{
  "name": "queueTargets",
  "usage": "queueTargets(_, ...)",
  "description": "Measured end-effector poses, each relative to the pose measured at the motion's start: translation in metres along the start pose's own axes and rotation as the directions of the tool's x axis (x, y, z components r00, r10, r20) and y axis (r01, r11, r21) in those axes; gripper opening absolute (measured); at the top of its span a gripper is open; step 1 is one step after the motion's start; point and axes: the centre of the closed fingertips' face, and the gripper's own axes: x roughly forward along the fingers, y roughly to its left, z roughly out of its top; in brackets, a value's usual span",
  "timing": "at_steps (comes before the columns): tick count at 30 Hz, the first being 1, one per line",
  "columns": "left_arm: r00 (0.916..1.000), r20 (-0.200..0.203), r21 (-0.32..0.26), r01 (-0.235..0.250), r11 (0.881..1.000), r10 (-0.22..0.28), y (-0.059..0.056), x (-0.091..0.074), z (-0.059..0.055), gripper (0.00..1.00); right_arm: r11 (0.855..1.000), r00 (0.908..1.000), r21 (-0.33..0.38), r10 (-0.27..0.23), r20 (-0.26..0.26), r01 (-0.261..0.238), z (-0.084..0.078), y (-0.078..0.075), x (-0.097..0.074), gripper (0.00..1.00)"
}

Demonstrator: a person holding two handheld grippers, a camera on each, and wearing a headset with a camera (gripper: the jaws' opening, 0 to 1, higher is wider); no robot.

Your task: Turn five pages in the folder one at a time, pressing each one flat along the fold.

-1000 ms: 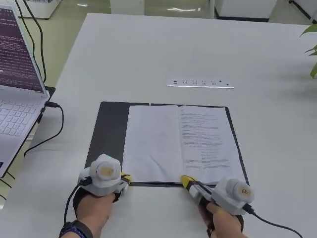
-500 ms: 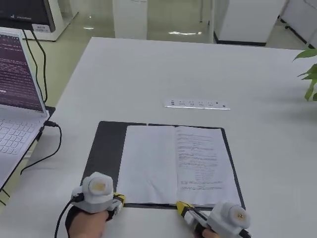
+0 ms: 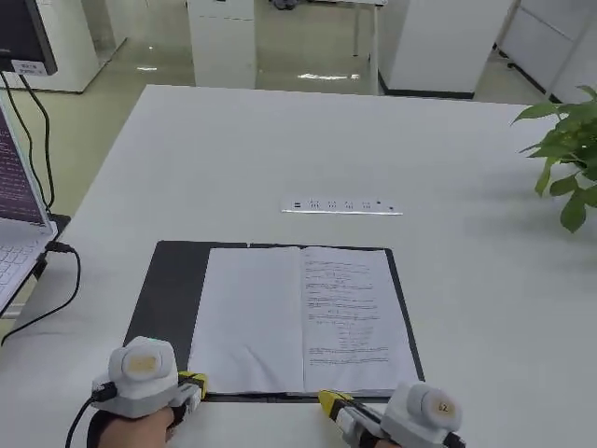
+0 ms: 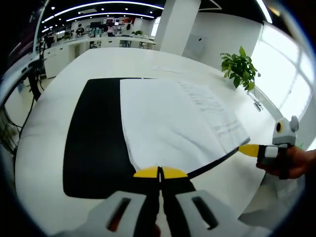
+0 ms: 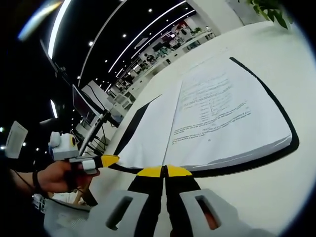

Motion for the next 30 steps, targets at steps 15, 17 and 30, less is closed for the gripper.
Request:
queueTargets(15, 0.9924, 0.123, 0.010, -0.008, 1.000, 0.007, -0.020, -0.043, 0.033, 0.08, 0.987, 0.9999, -0.162, 0.000, 0.011, 0.002, 0.044, -0.014, -0.052, 0.17)
queueTargets(17, 0.9905, 0.138, 0.028, -0.006, 1.000, 0.002, -0.024, -0.050, 0.040, 0.11, 0.987, 0.9996, -0.163, -0.004, 0.028, 0.009, 0.051, -0.018, -0.060, 0.20)
queueTargets(30, 0.9870, 0.160, 0.150, -0.007, 0.989, -0.017, -0.039, -0.080, 0.062, 0.34, 0.975, 0.9951, -0.222, 0.010, 0.099, 0.012, 0.082, -0.020, -0.100, 0.37)
